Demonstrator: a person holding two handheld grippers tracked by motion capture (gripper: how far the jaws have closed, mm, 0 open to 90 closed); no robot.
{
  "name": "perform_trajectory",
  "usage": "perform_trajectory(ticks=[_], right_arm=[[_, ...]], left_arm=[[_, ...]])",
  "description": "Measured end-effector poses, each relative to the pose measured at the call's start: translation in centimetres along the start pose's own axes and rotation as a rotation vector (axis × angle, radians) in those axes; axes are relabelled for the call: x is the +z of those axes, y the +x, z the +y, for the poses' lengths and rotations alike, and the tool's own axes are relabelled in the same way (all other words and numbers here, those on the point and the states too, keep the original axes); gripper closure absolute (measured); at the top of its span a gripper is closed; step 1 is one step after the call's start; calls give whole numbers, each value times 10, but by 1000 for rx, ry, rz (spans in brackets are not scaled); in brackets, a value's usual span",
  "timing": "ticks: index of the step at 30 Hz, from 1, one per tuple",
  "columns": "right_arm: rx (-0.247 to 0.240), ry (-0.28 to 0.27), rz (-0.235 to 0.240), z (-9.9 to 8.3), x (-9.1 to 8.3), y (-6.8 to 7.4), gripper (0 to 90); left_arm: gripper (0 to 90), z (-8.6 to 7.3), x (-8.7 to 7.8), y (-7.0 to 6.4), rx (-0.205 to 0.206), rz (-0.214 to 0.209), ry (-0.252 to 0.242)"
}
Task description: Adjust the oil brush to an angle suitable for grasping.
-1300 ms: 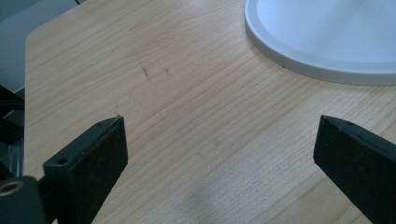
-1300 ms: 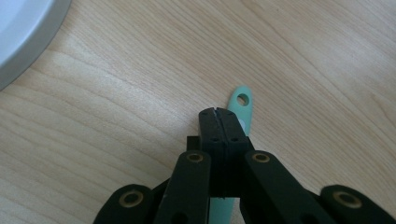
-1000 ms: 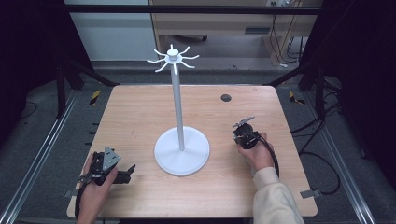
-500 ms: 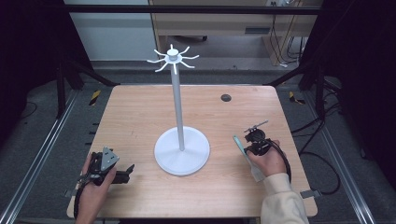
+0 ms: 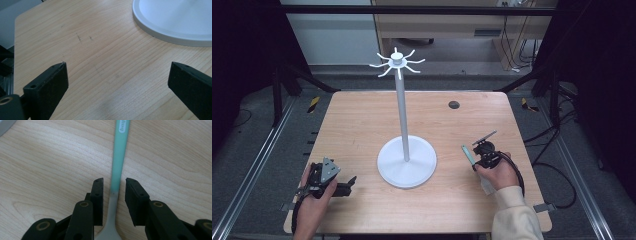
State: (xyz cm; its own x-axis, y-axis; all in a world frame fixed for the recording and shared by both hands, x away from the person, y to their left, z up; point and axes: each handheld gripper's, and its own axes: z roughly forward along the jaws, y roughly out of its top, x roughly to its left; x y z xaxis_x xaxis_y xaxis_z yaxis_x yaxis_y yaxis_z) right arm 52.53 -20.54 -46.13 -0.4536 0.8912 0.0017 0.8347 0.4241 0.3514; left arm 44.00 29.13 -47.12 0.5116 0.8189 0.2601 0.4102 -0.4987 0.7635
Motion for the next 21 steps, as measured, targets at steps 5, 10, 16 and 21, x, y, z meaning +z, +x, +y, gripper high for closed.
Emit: perform_trajectory(ticks=[5, 10, 16, 21], right_arm=[[4, 22, -7, 0, 6, -1, 715], [6, 34, -2, 1, 9, -1, 755], [6, 36, -17, 2, 9, 2, 808], [12, 39, -22, 3, 9, 1, 822]], left_arm=[[26, 0, 0, 0, 4, -2, 1], [26, 0, 0, 0, 4, 0, 4], [26, 0, -1, 0, 10, -1, 6], [26, 0, 0, 0, 7, -2, 3]])
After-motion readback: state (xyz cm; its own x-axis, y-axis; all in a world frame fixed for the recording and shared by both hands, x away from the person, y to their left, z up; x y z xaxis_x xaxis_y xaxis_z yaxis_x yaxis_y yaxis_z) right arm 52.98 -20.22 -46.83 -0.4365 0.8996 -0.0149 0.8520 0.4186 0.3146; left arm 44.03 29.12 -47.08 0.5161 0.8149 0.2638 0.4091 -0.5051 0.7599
